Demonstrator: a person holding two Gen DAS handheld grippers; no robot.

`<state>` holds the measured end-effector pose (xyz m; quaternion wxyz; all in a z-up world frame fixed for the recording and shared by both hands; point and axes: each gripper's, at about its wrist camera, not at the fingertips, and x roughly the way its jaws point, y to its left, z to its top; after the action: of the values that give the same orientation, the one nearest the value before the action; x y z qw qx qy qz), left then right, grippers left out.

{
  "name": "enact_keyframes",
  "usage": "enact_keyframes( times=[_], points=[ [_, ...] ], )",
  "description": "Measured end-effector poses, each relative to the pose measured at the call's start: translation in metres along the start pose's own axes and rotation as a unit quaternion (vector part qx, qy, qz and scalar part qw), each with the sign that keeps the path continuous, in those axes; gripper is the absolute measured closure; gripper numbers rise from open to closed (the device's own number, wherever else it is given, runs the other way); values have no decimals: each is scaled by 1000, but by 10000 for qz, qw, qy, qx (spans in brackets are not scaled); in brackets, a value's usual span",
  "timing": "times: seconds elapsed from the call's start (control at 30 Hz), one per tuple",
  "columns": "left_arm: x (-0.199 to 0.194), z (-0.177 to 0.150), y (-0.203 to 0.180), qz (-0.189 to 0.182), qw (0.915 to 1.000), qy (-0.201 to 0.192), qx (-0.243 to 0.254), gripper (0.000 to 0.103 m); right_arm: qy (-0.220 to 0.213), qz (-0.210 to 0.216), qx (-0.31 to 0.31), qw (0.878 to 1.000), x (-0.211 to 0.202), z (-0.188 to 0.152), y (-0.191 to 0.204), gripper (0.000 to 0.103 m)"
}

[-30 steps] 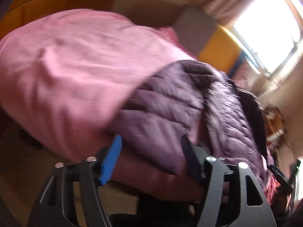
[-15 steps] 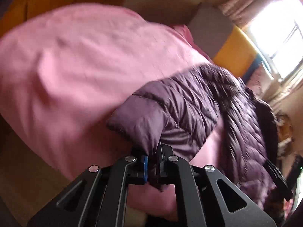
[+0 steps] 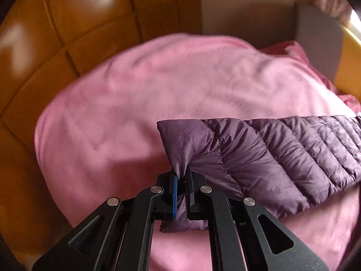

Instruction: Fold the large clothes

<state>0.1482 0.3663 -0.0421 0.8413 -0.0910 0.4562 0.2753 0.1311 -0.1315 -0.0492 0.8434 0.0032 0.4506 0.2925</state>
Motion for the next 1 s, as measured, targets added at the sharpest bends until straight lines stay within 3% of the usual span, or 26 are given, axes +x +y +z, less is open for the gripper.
enact_keyframes(
  times=[0.07,0.13,0.17,0.2,0.23,0.37,0.47,0.57,0.7,0.77,0.83,1.0],
  points=[
    [8,-7,5,-15,9996,202,-195,98,14,8,65,10000,1,2,-2,40],
    [2,-10,6,-15,9996,55,-292,85,9,3,124,9999,0,4,-2,39],
    [-5,-12,7,-24,9995,-40,-316,61,-7,-11,145,9999,-2,3,-2,39],
    [-14,-12,9,-4,9992,-173,-371,27,-27,-40,160,9999,-5,3,-1,39],
    [-27,-15,13,43,9978,-441,-488,19,-59,-86,190,9998,-8,4,-1,39],
    [-66,-26,10,-148,9942,-895,-584,19,-499,-615,569,9952,-44,-1,-15,39],
    [-94,-36,-6,-674,9895,-1125,-609,19,-1029,-1597,927,9774,-95,-21,-37,30],
    [-118,-44,-47,-1315,9830,-1213,-414,19,-1164,-2585,1217,9512,-142,-50,-65,29],
    [-147,-71,-122,-2171,9683,-1186,342,19,-862,-3714,1681,9090,-194,-103,-111,30],
    [-161,-90,-166,-2653,9539,-1135,830,19,-648,-3988,1927,8942,-212,-129,-133,30],
    [-169,-108,-202,-2893,9425,-1127,1233,19,-426,-4177,2085,8833,-220,-153,-151,30],
    [-182,-149,-273,-3568,9148,-732,1748,19,-13,-4148,2126,8847,-200,-184,-180,34]
  ],
)
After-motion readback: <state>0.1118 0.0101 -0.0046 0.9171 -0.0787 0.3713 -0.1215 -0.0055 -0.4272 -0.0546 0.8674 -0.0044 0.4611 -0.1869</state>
